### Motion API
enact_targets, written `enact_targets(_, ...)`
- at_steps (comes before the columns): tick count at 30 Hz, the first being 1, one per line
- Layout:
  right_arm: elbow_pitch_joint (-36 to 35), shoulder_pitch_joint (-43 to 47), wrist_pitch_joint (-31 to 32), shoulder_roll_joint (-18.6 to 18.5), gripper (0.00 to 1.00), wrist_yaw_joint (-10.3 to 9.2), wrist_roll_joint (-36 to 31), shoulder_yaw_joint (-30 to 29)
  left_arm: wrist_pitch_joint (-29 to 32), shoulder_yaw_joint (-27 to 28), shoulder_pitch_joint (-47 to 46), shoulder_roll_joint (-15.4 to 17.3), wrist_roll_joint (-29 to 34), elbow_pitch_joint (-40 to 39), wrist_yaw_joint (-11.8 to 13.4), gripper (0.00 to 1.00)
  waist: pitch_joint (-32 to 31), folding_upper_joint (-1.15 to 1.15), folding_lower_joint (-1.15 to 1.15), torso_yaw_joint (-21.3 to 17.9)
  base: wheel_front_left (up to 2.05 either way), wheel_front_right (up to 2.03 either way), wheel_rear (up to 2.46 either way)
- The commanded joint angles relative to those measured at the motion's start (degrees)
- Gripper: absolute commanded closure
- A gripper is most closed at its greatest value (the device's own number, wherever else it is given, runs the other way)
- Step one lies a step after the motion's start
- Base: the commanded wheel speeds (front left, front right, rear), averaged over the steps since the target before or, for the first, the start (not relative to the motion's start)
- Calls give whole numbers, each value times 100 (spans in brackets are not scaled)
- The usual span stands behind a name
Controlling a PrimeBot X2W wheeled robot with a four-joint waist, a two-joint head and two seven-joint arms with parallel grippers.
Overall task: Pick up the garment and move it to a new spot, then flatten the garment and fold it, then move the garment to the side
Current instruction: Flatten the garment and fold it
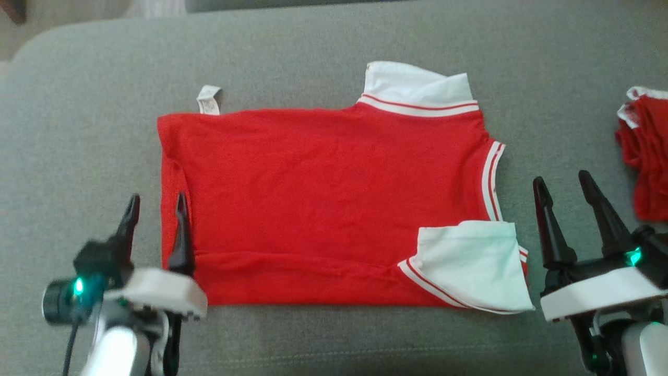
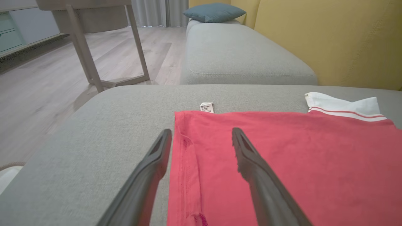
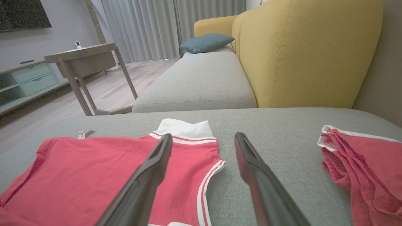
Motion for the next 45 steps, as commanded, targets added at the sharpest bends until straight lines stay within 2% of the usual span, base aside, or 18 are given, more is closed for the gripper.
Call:
enact_targets(1,-254,-285,-2,-41,0,37,19,86,26,184,-508,121,-11,-89,-65,0,153,0,0,-15,0,0,0)
enact_targets(7,-268,-470,-21,-39,0,37,63,142,386,263,-1632,175,-366,811,-447,0,643,0,0,-78,0,0,0)
enact_targets(15,-101,-760,-148,-42,0,37,153,289,950,569,-3131,405,-890,2611,-869,0,1090,0,0,-259,0,0,0)
enact_targets(25,133,-888,-286,-25,0,37,235,339,1348,668,-4060,607,-1245,4136,-1308,0,1268,0,0,-377,0,0,0)
enact_targets(28,156,-915,-301,-27,0,37,248,351,1309,685,-4216,650,-1295,4395,-1397,9,1300,0,0,-390,0,0,0)
enact_targets(32,185,-954,-294,-36,0,37,280,376,1302,669,-4356,632,-1345,4681,-1461,29,1332,0,0,-414,0,0,0)
enact_targets(33,189,-960,-291,-41,0,37,284,377,1310,655,-4385,628,-1349,4743,-1479,50,1338,0,0,-416,0,0,0)
enact_targets(34,195,-964,-287,-43,0,37,293,377,1307,647,-4413,624,-1357,4796,-1496,55,1345,0,0,-419,0,0,0)
enact_targets(35,195,-964,-287,-43,0,37,293,377,1307,647,-4413,624,-1357,4796,-1496,55,1345,0,0,-419,0,0,0)
enact_targets(36,205,-967,-280,-49,0,37,304,374,1305,631,-4438,621,-1359,4844,-1518,62,1351,0,0,-420,0,0,0)
enact_targets(37,212,-969,-277,-56,0,37,314,370,1304,614,-4462,616,-1361,4890,-1539,73,1356,0,0,-419,0,0,0)
enact_targets(38,217,-970,-273,-60,0,37,323,367,1305,593,-4483,614,-1355,4936,-1555,97,1360,0,0,-418,0,0,0)
enact_targets(39,221,-971,-267,-63,0,37,332,365,1298,574,-4502,613,-1349,4976,-1567,100,1367,0,0,-419,0,0,0)
enact_targets(45,435,-1120,-219,-212,0,37,453,218,1067,505,-4566,598,-1310,5129,-1589,100,1365,0,0,-409,0,0,0)
